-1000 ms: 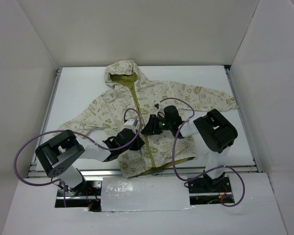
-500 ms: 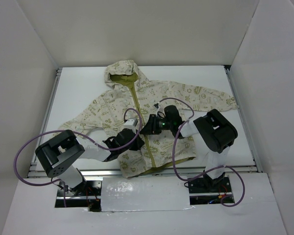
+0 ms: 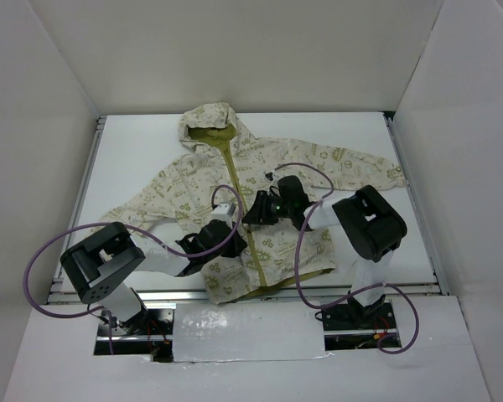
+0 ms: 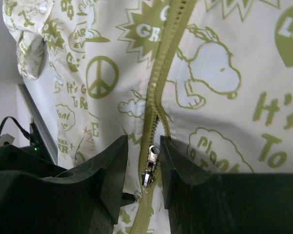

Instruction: Zip up the jacket

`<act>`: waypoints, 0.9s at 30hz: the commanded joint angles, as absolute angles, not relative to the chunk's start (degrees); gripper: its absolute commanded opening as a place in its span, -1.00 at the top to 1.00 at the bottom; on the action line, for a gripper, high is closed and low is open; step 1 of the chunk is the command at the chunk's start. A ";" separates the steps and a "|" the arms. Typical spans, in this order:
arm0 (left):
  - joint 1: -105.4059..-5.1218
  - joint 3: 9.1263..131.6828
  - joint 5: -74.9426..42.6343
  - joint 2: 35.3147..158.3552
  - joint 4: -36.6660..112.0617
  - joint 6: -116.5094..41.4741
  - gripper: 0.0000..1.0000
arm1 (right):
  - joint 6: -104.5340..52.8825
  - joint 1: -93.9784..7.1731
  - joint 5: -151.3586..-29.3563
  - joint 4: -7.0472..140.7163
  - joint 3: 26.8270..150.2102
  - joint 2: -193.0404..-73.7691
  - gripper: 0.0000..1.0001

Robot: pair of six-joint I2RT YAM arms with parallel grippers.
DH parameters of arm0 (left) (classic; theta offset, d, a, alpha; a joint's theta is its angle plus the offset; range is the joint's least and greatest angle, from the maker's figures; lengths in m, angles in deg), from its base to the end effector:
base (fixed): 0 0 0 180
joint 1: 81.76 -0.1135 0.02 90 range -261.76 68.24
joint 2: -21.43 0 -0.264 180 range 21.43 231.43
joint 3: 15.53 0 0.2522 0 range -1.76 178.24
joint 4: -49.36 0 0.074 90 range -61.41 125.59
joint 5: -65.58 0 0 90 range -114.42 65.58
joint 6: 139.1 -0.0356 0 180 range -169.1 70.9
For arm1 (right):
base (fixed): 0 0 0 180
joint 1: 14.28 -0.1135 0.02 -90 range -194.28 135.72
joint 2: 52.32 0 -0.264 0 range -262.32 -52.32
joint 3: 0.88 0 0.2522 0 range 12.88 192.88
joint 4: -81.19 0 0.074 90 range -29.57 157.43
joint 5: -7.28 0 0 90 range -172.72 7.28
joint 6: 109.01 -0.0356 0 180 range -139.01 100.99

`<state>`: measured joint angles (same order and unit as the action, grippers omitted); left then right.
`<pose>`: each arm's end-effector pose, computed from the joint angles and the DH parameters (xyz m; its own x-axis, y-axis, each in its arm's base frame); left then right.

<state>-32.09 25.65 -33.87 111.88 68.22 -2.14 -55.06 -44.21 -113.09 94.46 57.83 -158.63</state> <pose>0.1861 -0.2102 0.1311 -0.7062 -0.2821 -0.6494 0.2113 0.7914 -0.5736 0.2949 0.1906 0.1216 -0.8614 0.0899 -0.4999 -0.3530 0.6017 0.7165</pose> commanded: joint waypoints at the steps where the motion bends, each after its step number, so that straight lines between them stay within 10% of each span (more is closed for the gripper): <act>1: -31.75 23.72 -32.59 113.19 59.59 -1.64 1.00 | -53.47 -43.81 -109.35 90.02 57.09 -156.39 0.22; 17: -31.75 25.66 -34.70 110.29 53.44 -0.76 1.00 | -53.90 -46.53 -122.18 88.00 59.55 -161.22 0.25; 27: -31.75 24.78 -35.40 111.43 54.93 -0.58 1.00 | -55.93 -46.44 -122.01 88.88 60.26 -162.19 0.73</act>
